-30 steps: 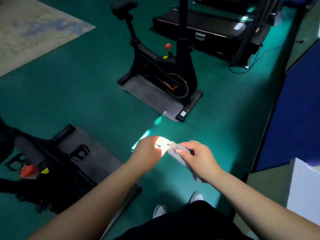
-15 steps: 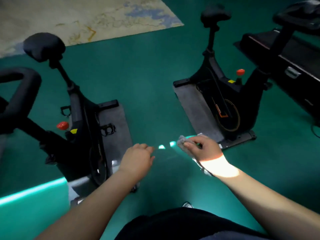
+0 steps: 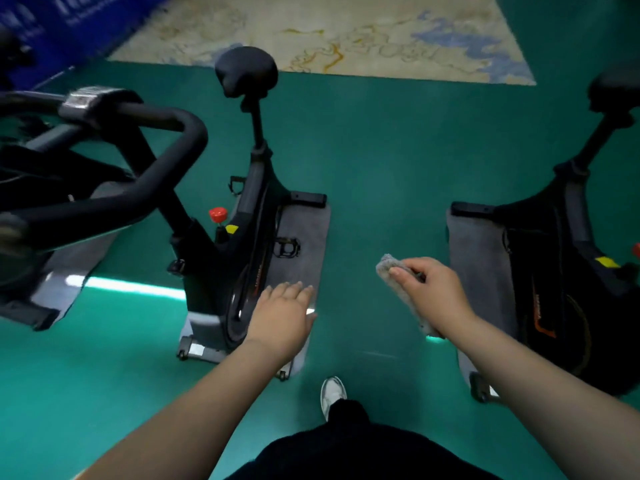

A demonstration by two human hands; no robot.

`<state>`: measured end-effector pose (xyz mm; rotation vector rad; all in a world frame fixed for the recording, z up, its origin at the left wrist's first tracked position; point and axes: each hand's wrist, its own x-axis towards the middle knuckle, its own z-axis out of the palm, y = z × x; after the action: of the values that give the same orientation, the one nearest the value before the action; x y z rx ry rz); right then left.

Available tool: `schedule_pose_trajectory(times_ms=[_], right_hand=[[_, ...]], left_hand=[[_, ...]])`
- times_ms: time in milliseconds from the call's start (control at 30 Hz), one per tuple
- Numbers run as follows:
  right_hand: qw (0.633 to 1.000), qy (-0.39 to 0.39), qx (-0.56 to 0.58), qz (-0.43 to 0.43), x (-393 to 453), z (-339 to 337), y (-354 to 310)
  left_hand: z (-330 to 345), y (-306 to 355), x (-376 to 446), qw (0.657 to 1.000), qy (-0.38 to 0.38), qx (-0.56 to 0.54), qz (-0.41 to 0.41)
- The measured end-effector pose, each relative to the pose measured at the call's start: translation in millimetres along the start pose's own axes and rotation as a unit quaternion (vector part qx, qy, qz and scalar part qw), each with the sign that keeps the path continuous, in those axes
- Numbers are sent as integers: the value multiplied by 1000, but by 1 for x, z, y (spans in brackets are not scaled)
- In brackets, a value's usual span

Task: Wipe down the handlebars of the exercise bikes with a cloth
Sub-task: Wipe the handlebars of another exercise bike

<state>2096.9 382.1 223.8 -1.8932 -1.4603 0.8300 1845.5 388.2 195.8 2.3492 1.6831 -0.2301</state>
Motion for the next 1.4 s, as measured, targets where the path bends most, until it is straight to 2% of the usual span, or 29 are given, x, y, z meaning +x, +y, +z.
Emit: schedule_pose_trajectory(times_ms=[333,500,633,867,1067,1200,1400], right_hand=[[998,-45,24,-37,93,5,-42],[986,-141,21,-91,135,32,-73],[962,-223,17,-156,171,55,-101],[886,-378,-1,-270,210,77,-142],[809,-473,24,-347,215,80,-167],[761,-510,66,-396,201,75,-197],[679,-539,161,-472,176,66,-265]], left_hand=[[-37,-16,58,997,52,-25,-47],[-42,-36,57,984,78,-48,-152],[-47,-41,58,963,95,-67,-243],[-50,-12,47,888,144,-105,-423],[-58,24,39,818,190,-110,-531],[-86,48,23,769,272,-86,-572],[-156,60,-12,698,414,-13,-584]])
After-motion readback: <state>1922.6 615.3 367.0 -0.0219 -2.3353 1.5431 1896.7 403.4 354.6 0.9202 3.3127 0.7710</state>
